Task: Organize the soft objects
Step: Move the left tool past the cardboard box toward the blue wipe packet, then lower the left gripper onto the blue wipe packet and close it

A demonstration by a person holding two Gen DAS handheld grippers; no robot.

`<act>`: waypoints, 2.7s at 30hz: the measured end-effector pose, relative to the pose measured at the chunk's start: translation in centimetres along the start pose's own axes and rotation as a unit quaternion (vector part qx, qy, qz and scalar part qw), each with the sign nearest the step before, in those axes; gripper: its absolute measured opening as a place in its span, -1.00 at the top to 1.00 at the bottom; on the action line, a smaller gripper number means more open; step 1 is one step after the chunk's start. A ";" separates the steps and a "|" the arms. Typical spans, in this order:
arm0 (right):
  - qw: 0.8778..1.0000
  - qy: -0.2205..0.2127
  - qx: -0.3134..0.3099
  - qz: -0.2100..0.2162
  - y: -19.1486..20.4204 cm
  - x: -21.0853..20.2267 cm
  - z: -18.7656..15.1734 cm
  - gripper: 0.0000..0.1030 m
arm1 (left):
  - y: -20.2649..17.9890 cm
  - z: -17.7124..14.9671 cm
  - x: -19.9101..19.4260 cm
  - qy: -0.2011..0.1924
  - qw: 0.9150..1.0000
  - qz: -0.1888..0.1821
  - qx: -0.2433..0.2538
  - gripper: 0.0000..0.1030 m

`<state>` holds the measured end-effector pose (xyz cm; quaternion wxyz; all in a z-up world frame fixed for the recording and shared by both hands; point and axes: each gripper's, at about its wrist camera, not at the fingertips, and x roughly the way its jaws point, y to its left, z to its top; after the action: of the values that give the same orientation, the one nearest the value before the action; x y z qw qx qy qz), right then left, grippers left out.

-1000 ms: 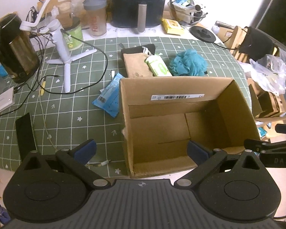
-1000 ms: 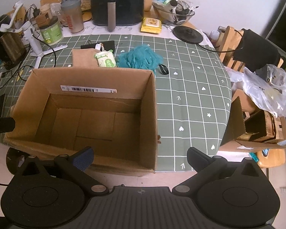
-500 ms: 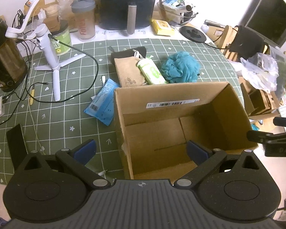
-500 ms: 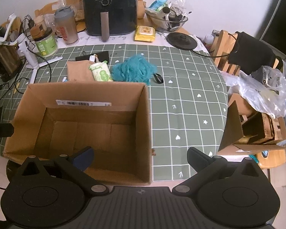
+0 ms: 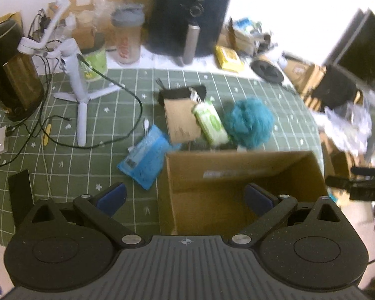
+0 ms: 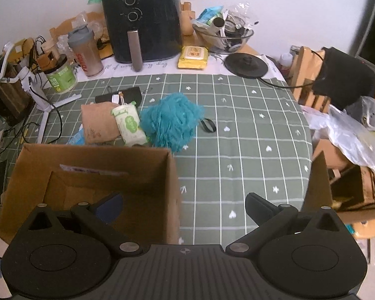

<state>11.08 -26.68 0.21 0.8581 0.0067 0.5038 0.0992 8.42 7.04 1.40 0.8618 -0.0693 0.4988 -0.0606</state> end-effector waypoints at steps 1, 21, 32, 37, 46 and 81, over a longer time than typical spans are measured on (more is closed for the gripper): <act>1.000 -0.001 0.001 0.003 -0.3 0.3 0.3 -1.00 | 0.3 0.3 -0.1 -0.007 1.000 0.002 -0.005 -1.00; 1.000 -0.015 -0.014 0.021 -4.5 3.3 2.3 -1.00 | 4.7 3.7 3.1 -0.054 0.995 0.080 0.021 -1.00; 0.998 -0.007 0.054 0.027 -6.2 3.9 3.2 -1.00 | 8.2 4.2 9.3 -0.005 0.994 0.022 0.110 -0.71; 0.997 0.002 0.074 0.016 -6.6 4.4 3.3 -1.00 | 9.3 3.7 12.3 0.019 0.988 -0.002 0.152 -0.62; 0.996 0.020 0.089 0.014 -6.1 5.0 3.2 -1.00 | 11.0 3.5 18.0 0.087 0.979 -0.066 0.172 -0.07; 0.996 0.030 0.082 0.004 -5.8 5.6 4.1 -1.00 | 11.3 2.5 17.5 0.100 0.972 -0.029 0.208 -0.70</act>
<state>18.20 -31.00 -3.31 0.8387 0.0765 0.5357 0.0611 19.64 15.25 -14.35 0.8007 0.1040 0.5570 -0.1945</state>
